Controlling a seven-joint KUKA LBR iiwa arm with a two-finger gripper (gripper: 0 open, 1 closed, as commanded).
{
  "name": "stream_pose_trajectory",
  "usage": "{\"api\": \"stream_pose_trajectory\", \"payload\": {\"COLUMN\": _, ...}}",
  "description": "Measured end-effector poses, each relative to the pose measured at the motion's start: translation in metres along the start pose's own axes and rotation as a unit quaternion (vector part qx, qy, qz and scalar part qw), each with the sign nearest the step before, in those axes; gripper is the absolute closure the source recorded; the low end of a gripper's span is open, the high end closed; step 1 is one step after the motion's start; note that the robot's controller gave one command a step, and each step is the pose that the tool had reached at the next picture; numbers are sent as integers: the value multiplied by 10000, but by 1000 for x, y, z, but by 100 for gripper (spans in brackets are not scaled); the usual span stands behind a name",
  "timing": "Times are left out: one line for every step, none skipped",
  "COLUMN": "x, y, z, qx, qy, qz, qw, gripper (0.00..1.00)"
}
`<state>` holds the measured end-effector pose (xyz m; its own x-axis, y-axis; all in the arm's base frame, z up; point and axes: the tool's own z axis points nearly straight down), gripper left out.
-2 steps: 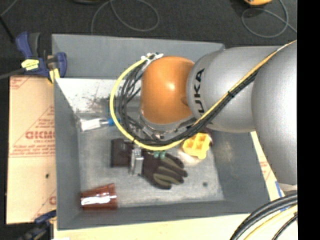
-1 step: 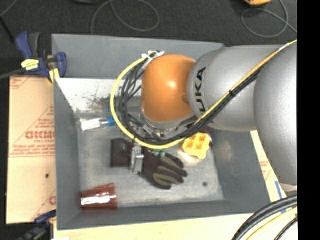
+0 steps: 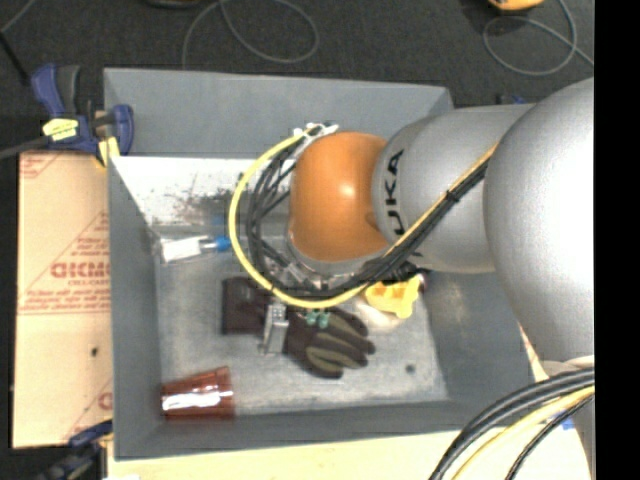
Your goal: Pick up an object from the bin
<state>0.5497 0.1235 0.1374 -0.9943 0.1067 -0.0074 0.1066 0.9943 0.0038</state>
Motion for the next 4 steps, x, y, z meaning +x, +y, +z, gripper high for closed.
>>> {"api": "stream_pose_trajectory", "payload": {"x": 3, "y": -34, "z": 66, "qx": 7, "qy": 9, "qz": 460, "qw": 9989, "gripper": 0}}
{"api": "stream_pose_trajectory", "payload": {"x": 7, "y": -30, "z": 67, "qx": 5, "qy": 9, "qz": 452, "qw": 9990, "gripper": 0}}
{"api": "stream_pose_trajectory", "payload": {"x": 5, "y": -29, "z": 66, "qx": -2, "qy": -7, "qz": 453, "qw": 9990, "gripper": 0}}
{"api": "stream_pose_trajectory", "payload": {"x": 4, "y": -32, "z": 65, "qx": -2, "qy": -12, "qz": 469, "qw": 9989, "gripper": 100}}
